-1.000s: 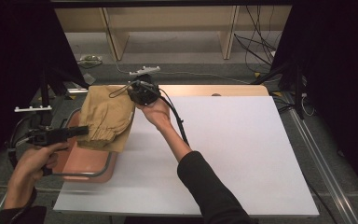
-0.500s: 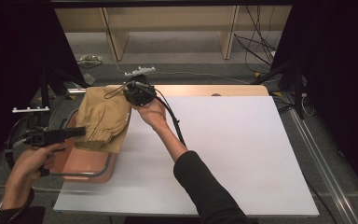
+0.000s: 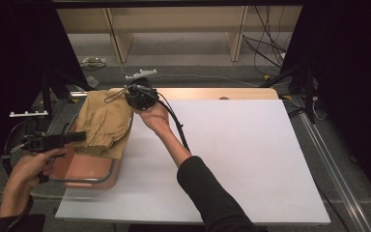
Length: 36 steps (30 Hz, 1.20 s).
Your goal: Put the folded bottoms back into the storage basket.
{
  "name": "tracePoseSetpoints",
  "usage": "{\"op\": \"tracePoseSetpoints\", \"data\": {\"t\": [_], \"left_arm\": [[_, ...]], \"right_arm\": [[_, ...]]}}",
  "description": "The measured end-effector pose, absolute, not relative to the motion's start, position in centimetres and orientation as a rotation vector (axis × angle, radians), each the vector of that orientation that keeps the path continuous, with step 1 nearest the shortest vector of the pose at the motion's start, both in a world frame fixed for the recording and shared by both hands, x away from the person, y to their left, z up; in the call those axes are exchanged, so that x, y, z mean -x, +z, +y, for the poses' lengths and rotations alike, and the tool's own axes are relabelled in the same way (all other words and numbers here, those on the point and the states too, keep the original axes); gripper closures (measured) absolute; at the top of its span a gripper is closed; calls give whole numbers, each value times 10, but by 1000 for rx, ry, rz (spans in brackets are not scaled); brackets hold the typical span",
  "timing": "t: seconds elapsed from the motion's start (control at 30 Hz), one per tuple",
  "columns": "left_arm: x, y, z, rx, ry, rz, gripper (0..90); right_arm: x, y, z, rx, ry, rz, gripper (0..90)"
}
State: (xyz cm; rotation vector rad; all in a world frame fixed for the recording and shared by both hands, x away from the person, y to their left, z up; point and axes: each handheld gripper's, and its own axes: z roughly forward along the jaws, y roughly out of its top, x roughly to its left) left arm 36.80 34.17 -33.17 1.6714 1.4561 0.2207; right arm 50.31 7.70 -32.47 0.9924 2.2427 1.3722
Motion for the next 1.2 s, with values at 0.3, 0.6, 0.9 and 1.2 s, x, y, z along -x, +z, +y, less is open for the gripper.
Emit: {"op": "tracePoseSetpoints", "data": {"t": [0.3, 0.6, 0.9, 1.2], "left_arm": [[-368, -334, 347, -1676, 227, 1476, 730], [-367, -334, 353, -1668, 240, 1496, 730], [-365, -336, 361, -1671, 253, 1524, 730], [-363, -338, 367, -1674, 252, 1545, 730]], "right_arm": [[-503, -328, 86, -986, 1368, 2252, 837], [-501, -326, 94, -967, 1367, 2253, 837], [-499, -328, 105, -948, 1367, 2265, 837], [-499, -335, 115, -943, 1367, 2279, 837]]}}
